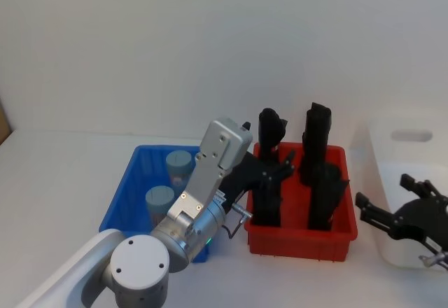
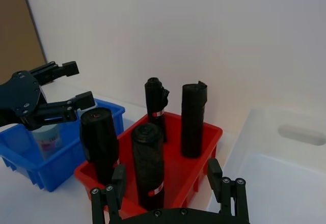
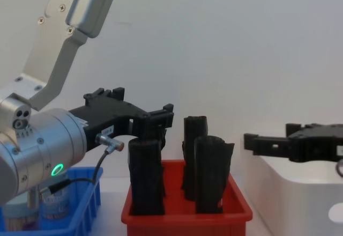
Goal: Pick the cotton swabs from the blue box and place them into the white box.
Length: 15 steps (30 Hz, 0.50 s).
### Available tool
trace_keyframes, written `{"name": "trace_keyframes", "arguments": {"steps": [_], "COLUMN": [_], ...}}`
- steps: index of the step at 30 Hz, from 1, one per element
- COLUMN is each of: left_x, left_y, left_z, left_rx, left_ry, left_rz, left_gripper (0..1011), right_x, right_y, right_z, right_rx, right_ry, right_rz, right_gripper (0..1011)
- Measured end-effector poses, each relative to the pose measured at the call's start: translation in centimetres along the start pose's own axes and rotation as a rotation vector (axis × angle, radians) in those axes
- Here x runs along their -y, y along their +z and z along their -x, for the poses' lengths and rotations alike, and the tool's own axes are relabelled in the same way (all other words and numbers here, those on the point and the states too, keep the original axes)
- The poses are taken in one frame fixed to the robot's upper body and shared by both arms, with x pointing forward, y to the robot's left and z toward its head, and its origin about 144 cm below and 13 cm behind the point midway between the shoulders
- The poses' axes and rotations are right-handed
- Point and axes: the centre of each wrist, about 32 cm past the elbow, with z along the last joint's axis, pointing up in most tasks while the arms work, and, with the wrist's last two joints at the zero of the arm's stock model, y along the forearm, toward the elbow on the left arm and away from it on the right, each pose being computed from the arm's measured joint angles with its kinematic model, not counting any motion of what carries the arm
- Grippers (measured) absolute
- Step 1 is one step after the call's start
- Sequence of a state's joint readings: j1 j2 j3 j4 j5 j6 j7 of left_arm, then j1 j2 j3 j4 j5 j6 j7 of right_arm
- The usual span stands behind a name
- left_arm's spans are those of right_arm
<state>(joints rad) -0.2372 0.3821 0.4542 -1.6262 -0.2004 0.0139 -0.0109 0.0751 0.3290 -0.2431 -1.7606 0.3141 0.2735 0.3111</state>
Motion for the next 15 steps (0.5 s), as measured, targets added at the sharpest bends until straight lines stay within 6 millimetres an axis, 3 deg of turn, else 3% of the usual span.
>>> {"name": "trace_keyframes", "arguments": {"steps": [15], "left_x": [0.0], "left_y": [0.0], "left_z": [0.0], "left_rx": [0.000], "left_ry": [0.000], "left_rz": [0.000], "left_gripper": [1004], "right_x": [-3.2], "right_y": [-0.5], "right_z": [1.3], "right_rx": [0.004], "right_ry": [-0.012], "right_rz": [0.051], "right_gripper": [1001]}}
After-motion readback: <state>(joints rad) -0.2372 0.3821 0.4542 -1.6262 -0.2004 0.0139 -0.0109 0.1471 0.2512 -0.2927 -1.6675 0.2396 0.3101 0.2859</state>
